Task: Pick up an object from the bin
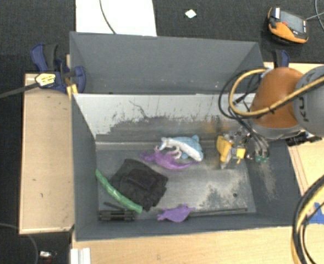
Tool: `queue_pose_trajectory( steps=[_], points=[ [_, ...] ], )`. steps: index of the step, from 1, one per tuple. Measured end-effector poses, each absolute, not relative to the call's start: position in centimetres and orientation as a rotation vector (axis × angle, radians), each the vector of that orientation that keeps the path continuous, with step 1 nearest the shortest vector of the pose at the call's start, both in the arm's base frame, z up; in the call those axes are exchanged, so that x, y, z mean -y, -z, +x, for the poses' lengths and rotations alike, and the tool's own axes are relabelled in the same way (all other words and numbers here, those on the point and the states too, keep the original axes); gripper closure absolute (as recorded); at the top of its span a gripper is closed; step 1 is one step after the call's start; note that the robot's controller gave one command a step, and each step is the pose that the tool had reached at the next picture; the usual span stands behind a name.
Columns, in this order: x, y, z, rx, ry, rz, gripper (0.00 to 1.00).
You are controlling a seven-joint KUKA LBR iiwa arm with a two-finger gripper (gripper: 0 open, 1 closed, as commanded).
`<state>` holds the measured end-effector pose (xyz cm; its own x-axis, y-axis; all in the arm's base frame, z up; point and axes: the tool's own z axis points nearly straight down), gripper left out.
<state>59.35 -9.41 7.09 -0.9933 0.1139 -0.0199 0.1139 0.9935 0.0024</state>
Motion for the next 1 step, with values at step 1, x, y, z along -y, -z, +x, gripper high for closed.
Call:
queue_pose_trajectory(
  steps=[1],
  points=[
    [9.41, -7.09, 59.35, -3.117, -0.002, 0.177, 1.00]
  ],
)
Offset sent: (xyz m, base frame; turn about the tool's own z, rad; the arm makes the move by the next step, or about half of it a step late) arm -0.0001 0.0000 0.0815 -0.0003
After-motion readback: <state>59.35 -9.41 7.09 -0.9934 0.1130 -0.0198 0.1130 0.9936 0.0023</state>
